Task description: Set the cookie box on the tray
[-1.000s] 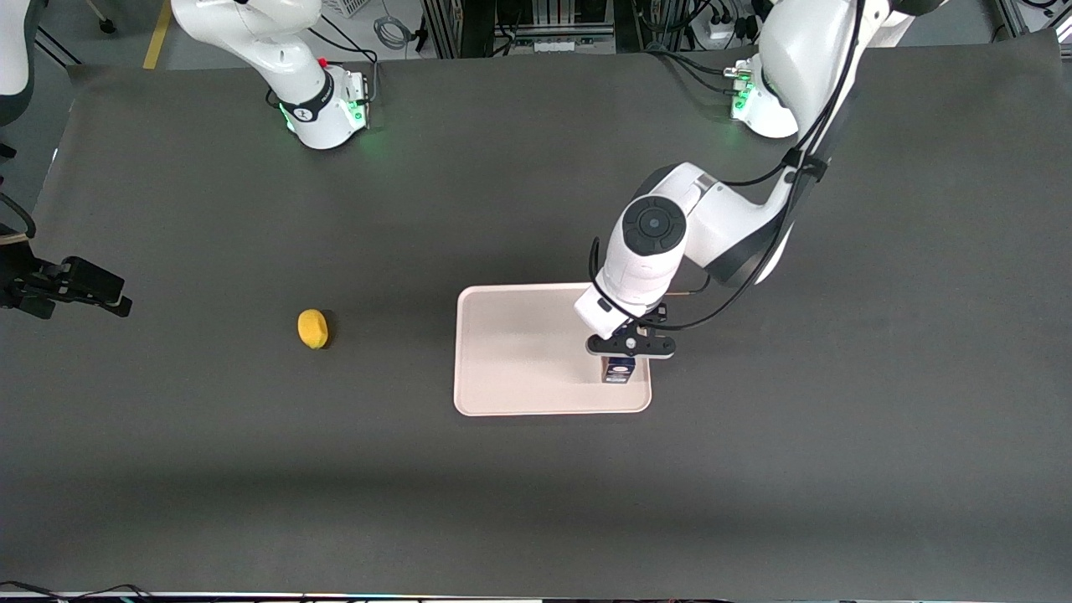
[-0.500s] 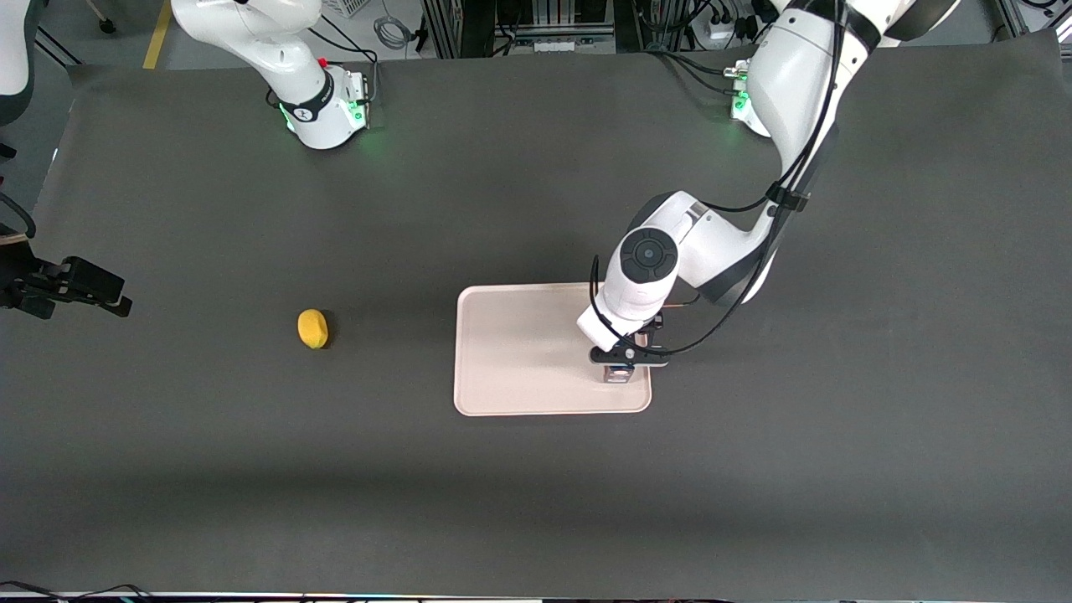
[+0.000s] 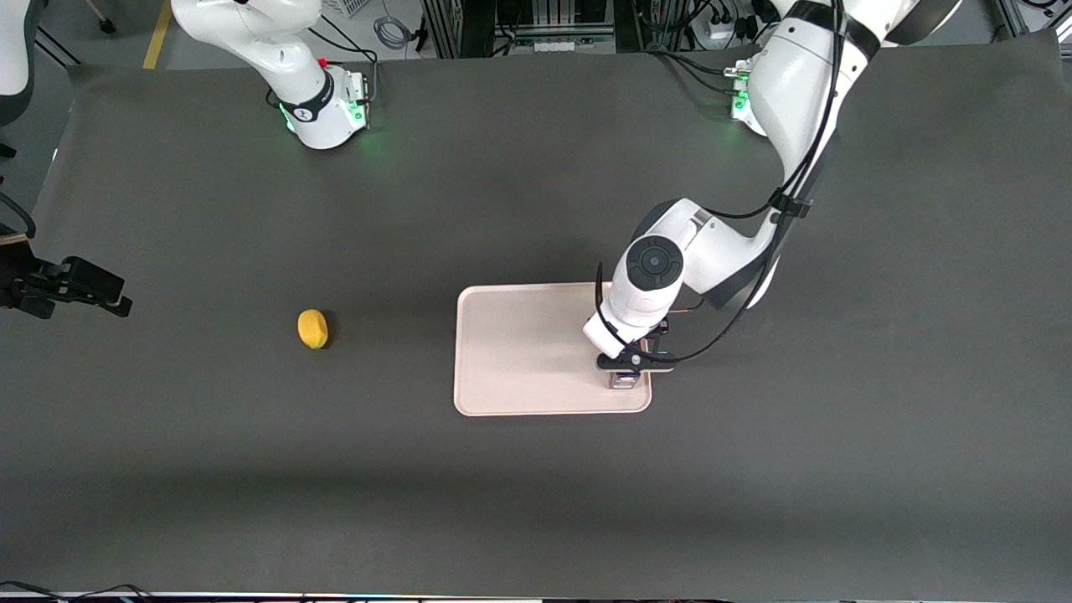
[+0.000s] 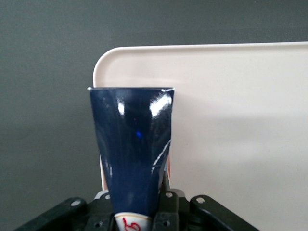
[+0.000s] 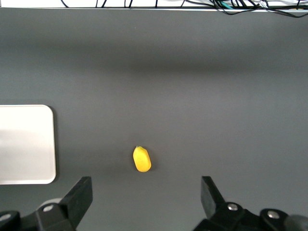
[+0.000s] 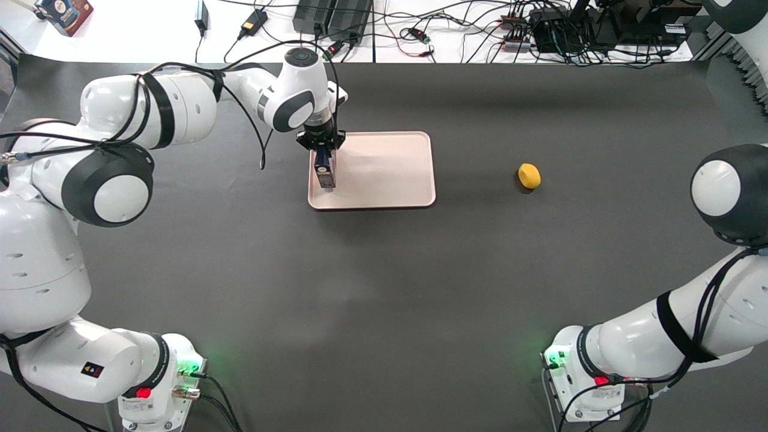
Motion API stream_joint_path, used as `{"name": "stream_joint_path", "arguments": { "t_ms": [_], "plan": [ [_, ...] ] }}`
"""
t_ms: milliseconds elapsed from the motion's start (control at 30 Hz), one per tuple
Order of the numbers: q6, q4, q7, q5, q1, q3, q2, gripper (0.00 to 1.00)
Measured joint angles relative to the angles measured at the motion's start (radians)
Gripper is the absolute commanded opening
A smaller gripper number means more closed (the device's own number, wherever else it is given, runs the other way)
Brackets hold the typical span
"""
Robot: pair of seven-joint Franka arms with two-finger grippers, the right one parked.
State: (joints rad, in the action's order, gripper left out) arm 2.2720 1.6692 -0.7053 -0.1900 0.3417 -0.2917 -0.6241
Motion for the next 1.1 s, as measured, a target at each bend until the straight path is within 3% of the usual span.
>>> {"name": "stream_joint_path", "arguments": {
  "t_ms": [67,100,1100],
  "plan": [
    [0.001,0.0,-0.003,0.0,0.001,0.0,-0.001,0.97],
    [0.001,0.0,-0.007,0.0,0.001,0.0,-0.001,1.0],
    [-0.007,-0.028,-0.027,0.0,0.003,0.015,0.053,1.0]
  ]
}}
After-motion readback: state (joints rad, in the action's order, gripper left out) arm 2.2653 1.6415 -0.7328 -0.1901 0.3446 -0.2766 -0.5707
